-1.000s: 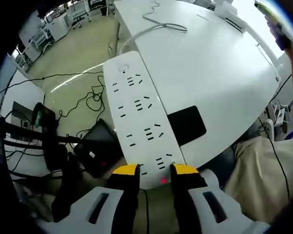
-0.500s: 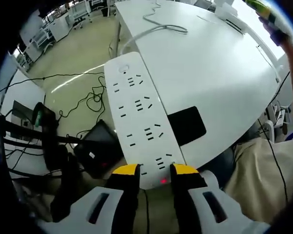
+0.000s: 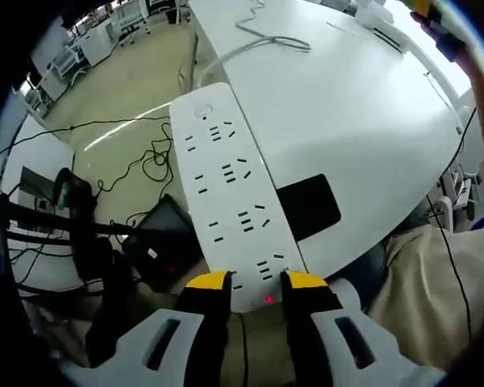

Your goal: Pick up the power strip scattered on the table, fix it on the side mounting bracket of the table, and press the switch

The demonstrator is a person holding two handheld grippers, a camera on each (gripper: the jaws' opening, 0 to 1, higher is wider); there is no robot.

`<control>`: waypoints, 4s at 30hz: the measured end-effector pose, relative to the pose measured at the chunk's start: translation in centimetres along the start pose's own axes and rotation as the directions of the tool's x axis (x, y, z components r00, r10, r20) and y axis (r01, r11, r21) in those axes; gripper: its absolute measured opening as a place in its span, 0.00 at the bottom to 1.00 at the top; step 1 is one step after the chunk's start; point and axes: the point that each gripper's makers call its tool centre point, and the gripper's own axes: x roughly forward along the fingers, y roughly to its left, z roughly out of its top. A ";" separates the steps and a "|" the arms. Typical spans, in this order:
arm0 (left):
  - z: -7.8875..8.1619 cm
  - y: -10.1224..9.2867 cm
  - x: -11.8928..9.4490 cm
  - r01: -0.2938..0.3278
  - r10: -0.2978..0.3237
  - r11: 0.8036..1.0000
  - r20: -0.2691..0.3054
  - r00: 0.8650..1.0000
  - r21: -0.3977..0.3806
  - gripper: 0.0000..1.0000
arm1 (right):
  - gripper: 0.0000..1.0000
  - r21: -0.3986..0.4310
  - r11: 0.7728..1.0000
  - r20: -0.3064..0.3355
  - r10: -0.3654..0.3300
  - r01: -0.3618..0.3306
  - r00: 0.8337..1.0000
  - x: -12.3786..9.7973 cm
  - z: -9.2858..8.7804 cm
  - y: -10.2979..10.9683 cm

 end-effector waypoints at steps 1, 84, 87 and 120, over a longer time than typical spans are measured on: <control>0.0 0.0 0.0 0.000 0.000 1.000 -0.001 1.000 0.000 0.30 | 0.00 -0.006 1.000 -0.006 0.009 -0.009 1.000 0.6 0.2 0.1; 0.0 -0.1 0.2 -0.003 0.003 1.000 -0.025 1.000 0.021 0.30 | 0.00 0.011 0.971 -0.460 0.216 -0.238 0.861 17.7 -8.5 2.0; 0.1 -0.1 0.2 -0.001 0.002 1.000 -0.024 1.000 0.022 0.30 | 0.00 0.013 0.969 -0.464 0.225 -0.247 0.857 18.0 -8.7 2.3; 0.1 -0.1 0.1 -0.016 0.018 0.999 -0.048 0.999 0.039 0.28 | 0.00 -0.181 0.921 -0.568 0.190 -0.346 0.801 17.9 -9.4 3.7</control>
